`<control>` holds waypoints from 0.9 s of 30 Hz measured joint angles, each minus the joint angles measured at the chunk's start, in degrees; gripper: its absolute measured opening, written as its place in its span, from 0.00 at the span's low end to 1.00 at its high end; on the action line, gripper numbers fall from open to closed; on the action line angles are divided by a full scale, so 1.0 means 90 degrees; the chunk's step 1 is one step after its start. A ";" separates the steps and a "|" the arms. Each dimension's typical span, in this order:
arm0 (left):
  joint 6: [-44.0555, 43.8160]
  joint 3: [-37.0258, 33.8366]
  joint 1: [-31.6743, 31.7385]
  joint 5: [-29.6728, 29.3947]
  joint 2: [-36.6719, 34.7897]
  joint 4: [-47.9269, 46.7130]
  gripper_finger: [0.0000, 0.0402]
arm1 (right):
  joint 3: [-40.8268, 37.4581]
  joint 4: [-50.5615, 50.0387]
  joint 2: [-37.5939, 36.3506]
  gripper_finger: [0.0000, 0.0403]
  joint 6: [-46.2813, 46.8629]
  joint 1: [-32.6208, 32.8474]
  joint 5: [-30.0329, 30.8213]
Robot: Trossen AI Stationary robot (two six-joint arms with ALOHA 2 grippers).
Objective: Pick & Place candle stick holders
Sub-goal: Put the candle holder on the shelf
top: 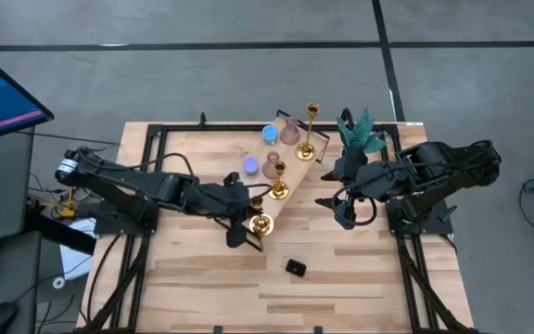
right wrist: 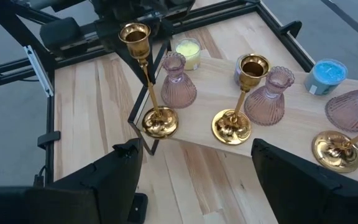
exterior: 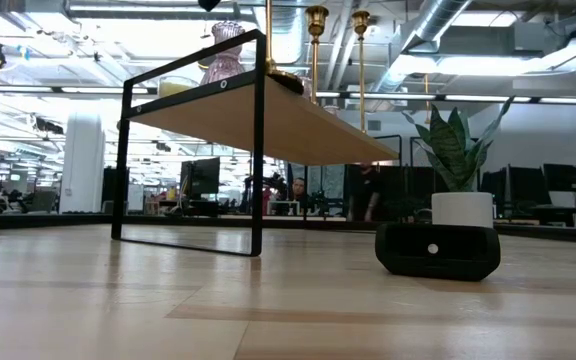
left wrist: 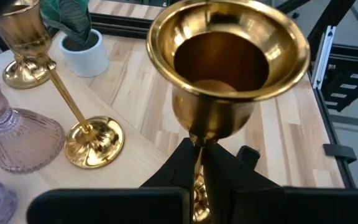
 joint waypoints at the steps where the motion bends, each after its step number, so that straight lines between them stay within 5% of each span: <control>1: -0.0020 0.0000 0.0000 0.0000 0.0000 -0.0011 0.03 | 0.0000 0.0000 0.0000 0.72 0.0000 0.0000 0.0001; 27: -0.0379 0.0000 -0.0039 -0.0092 -0.0175 -0.0331 0.06 | 0.0000 -0.0022 -0.0002 0.72 -0.0049 0.0035 -0.0004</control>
